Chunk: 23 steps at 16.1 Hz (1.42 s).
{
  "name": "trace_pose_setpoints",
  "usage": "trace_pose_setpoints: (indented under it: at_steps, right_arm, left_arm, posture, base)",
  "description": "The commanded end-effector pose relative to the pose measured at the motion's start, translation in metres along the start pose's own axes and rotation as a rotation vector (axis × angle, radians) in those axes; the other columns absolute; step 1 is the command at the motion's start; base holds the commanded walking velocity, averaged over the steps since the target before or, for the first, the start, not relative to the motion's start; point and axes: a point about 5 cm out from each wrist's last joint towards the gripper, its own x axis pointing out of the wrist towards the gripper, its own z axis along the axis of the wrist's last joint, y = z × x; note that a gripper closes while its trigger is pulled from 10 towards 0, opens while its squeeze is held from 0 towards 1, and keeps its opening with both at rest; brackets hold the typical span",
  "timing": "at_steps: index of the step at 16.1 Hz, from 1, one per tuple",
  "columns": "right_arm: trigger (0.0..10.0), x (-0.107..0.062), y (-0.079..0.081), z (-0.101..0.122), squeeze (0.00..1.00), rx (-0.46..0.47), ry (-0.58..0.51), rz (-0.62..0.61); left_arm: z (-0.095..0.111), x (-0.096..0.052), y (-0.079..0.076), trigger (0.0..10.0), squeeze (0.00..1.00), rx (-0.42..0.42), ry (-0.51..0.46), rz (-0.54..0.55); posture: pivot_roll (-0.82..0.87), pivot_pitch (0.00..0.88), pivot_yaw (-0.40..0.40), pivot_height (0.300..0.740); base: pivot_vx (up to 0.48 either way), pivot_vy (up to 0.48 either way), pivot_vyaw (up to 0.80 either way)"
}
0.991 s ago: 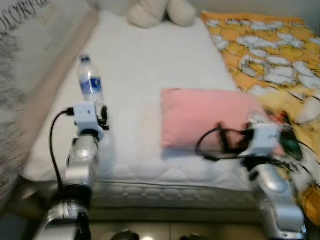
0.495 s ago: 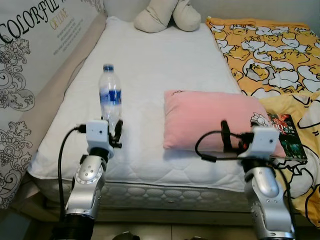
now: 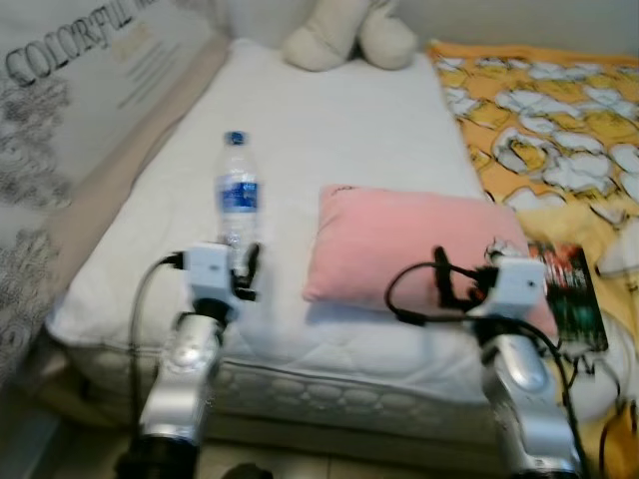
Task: Clean up the room
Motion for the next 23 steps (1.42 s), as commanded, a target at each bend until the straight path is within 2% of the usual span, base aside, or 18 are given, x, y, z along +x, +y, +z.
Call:
trace_pose_setpoints:
  at_steps: [1, 5, 7, 10, 15, 17, 19, 23]
  right_arm:
    - [10.0, 0.000, 0.004, -0.001, 0.00, 0.012, 0.001, 0.013]
    - [10.0, -0.003, 0.004, -0.003, 0.00, 0.025, 0.006, 0.017]
    - [10.0, -0.003, 0.002, -0.002, 0.00, 0.069, 0.008, 0.002]
    - [10.0, -0.004, -0.001, -0.002, 0.02, 0.079, 0.011, -0.001]
    - [10.0, 0.001, -0.005, -0.001, 0.03, 0.093, 0.024, 0.009]
    - [10.0, 0.002, -0.004, -0.001, 0.04, 0.096, 0.026, 0.014]
    - [10.0, 0.003, -0.002, -0.002, 0.04, 0.101, 0.034, 0.027]
    - [10.0, 0.010, 0.001, -0.001, 0.05, 0.101, 0.041, 0.056]
  left_arm:
    - [0.011, 0.001, 0.002, 10.0, 0.00, 0.005, -0.046, -0.010]
    - [0.010, 0.001, 0.002, 10.0, 0.00, 0.007, -0.025, -0.022]
    - [0.008, -0.001, 0.002, 10.0, 0.00, -0.001, -0.007, -0.024]
    - [0.007, -0.004, -0.001, 10.0, 0.00, 0.001, -0.004, -0.040]
    - [0.008, -0.002, -0.007, 10.0, 0.00, 0.009, -0.003, -0.047]
    - [0.008, -0.003, -0.005, 10.0, 0.00, -0.007, -0.006, -0.036]
    - [0.009, -0.002, -0.004, 10.0, 0.00, 0.027, -0.010, -0.029]
    - [0.011, 0.001, -0.002, 10.0, 0.00, 0.052, -0.016, -0.006]
  posture:
    - [-0.15, 0.000, 0.033, 0.740]
    - [-0.15, 0.000, 0.035, 0.740]
    - [-0.15, 0.000, 0.036, 0.740]
    - [-0.14, 0.000, 0.033, 0.740]
    - [-0.14, 0.000, 0.020, 0.740]
    - [-0.13, 0.000, 0.016, 0.740]
    - [-0.12, 0.000, 0.011, 0.740]
    - [-0.10, 0.000, -0.005, 0.740]
  base:
    - [0.000, -0.469, 0.54]
    - [0.000, 0.000, 0.54]
    - [0.000, 0.426, 0.52]
    - [-0.114, 0.399, 0.53]
    - [-0.462, 0.000, 0.51]
    - [0.000, 0.000, 0.47]
    - [0.000, 0.000, 0.47]
    - [0.000, -0.453, 0.46]
